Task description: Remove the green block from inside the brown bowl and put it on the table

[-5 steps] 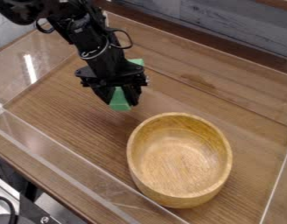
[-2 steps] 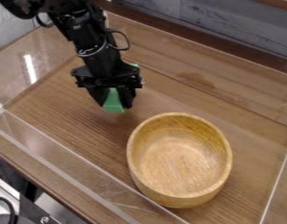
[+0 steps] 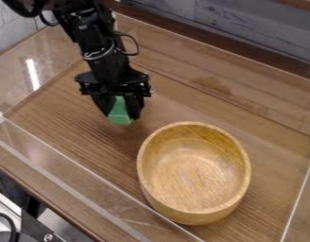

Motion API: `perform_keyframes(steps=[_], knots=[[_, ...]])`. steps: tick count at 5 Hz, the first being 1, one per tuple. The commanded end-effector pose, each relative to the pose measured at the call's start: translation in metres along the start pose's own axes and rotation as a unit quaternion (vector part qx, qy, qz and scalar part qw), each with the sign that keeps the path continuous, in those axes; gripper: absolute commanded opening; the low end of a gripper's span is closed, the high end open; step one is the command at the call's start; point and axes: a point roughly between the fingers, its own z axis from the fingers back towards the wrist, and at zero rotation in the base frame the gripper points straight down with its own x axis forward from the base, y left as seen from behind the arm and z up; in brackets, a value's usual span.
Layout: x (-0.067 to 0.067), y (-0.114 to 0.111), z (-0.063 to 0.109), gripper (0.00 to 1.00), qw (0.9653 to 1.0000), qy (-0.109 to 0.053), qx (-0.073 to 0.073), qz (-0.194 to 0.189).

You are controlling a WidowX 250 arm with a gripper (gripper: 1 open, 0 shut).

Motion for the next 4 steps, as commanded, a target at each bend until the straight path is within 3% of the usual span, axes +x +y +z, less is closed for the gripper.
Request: perform_keyframes(steps=[1, 2, 4], knots=[[0.0110, 0.0032, 0.0096, 0.00, 0.9999, -0.013, 0.006, -0.002], [0.0104, 0.0041, 0.0099, 1.00, 1.0000, -0.004, 0.008, -0.003], [0.0119, -0.0040, 0.0051, 1.00, 1.0000, 0.005, 0.006, -0.005]])
